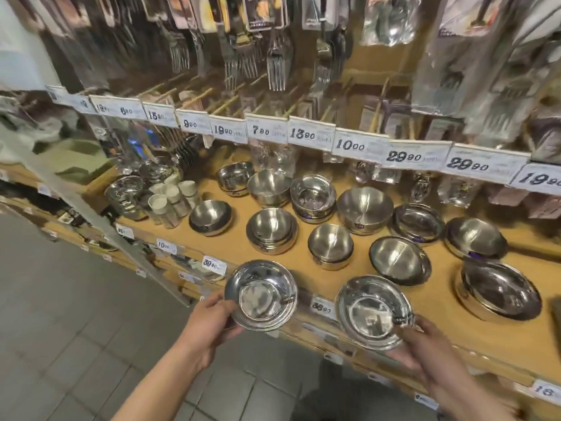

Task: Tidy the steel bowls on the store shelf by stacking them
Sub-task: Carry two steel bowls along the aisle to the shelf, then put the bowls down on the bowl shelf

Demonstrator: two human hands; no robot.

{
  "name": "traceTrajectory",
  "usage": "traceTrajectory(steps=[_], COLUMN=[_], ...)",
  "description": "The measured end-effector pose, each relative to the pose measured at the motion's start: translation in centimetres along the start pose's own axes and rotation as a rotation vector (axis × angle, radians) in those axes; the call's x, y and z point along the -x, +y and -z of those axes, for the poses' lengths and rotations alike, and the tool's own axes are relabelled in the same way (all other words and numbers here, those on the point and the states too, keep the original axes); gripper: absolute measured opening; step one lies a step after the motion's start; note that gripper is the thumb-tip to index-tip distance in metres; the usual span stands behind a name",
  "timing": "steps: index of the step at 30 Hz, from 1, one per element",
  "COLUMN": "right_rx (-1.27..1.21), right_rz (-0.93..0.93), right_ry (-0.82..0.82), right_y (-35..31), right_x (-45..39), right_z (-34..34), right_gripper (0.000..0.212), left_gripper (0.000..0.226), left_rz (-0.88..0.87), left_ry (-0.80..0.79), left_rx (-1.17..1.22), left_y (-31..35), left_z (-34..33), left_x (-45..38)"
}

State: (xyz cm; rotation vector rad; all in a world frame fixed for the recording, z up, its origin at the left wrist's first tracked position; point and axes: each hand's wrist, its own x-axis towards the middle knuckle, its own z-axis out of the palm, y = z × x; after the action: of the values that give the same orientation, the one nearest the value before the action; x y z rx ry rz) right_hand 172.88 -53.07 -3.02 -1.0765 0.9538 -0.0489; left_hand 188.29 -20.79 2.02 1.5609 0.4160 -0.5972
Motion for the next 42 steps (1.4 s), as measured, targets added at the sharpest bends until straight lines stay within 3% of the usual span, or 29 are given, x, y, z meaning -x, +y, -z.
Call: traceTrajectory(steps=[8, 13, 25, 42], right_rx=[0.053, 0.036, -0.043, -0.149], right_rz=[-0.026, -0.048, -0.026, -0.039], right_ry=[-0.049, 0.014, 0.147, 0.212], right_y=[-0.1, 1.3, 4.4, 4.2], right_x=[-3.4, -4.3, -7.7, -10.1], right_z=[-7.5, -10.5, -20.8, -25.9], right_gripper=[0.027, 0.035, 0.021, 0.021], left_gripper=[0.021, 0.020, 0.023, 0.031], left_rz=[0.067, 0.125, 0.123, 0.135], left_ry=[0.014, -0.024, -0.075, -0.138], left_rx=[0.024, 0.005, -0.135, -0.135], left_y=[0.7, 1.6, 6.0, 6.5], left_z=[3.7, 5.0, 11.2, 12.7], left_x=[-4.9, -9.1, -17.5, -19.9])
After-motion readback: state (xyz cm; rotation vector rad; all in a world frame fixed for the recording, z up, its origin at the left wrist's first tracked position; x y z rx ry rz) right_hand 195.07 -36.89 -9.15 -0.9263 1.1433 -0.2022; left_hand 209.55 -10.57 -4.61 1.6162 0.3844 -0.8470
